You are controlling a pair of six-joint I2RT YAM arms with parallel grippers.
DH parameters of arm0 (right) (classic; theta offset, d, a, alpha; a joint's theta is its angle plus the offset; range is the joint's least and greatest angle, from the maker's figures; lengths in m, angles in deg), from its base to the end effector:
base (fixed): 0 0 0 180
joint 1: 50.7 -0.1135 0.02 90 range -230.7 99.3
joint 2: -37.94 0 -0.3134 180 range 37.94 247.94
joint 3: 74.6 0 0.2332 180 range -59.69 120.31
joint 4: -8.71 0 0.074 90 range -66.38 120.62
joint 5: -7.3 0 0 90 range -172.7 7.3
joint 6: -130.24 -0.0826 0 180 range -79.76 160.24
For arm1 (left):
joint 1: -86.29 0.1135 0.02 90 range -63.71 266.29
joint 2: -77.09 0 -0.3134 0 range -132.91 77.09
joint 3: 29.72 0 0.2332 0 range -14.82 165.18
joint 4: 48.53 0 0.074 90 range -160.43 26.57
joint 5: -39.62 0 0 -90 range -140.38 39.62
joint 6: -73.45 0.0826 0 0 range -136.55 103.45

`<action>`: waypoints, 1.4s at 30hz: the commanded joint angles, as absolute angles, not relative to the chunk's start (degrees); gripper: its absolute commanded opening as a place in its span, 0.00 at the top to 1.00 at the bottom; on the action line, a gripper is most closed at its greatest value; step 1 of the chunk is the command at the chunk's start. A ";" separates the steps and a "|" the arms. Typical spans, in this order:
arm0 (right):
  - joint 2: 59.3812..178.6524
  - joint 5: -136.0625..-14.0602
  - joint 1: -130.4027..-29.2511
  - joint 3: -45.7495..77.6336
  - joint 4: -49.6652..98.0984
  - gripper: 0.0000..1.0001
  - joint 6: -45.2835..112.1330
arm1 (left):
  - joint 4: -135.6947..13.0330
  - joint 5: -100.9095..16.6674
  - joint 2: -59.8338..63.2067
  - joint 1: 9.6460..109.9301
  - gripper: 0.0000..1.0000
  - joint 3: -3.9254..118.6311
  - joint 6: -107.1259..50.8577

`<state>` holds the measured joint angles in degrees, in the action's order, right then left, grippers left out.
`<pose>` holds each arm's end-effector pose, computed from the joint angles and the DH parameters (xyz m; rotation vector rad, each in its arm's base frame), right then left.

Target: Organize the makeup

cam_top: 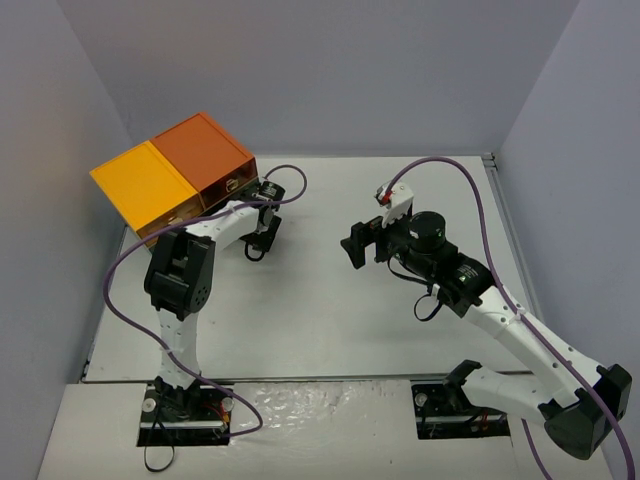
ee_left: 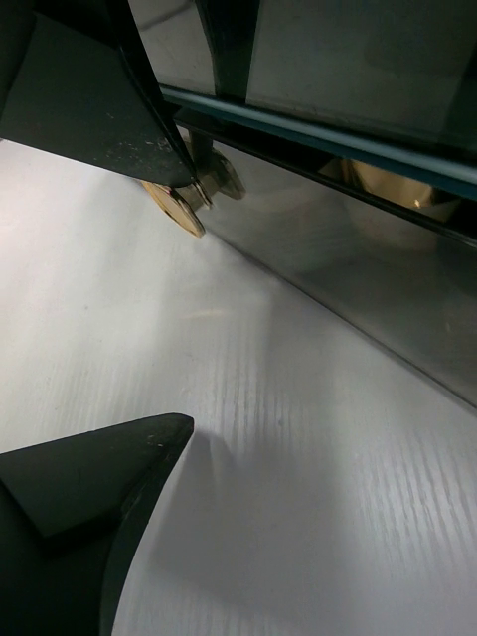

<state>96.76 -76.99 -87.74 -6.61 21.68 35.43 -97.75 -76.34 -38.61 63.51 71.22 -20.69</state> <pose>0.1897 0.1534 0.4084 -0.5396 1.5864 0.6374 0.4256 -0.1395 0.2032 0.2807 2.5544 0.4372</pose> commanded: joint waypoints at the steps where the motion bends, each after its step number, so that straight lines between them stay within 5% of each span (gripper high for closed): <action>1: 95.76 -77.83 -87.22 -3.79 18.35 0.00 34.04 | -96.92 -79.92 -35.21 65.58 0.03 72.94 -21.75; 19: 89.41 -93.93 -87.09 4.01 27.73 0.00 38.85 | -102.98 -63.80 -9.55 57.32 0.03 75.96 -27.12; 32: 78.45 -112.89 -87.09 10.47 36.14 0.00 41.79 | -116.91 -81.78 20.37 58.33 0.03 78.48 -29.76; 42: 70.96 -116.14 -87.17 6.81 36.44 0.00 43.06 | -128.32 -93.11 38.27 58.35 0.03 74.93 -34.50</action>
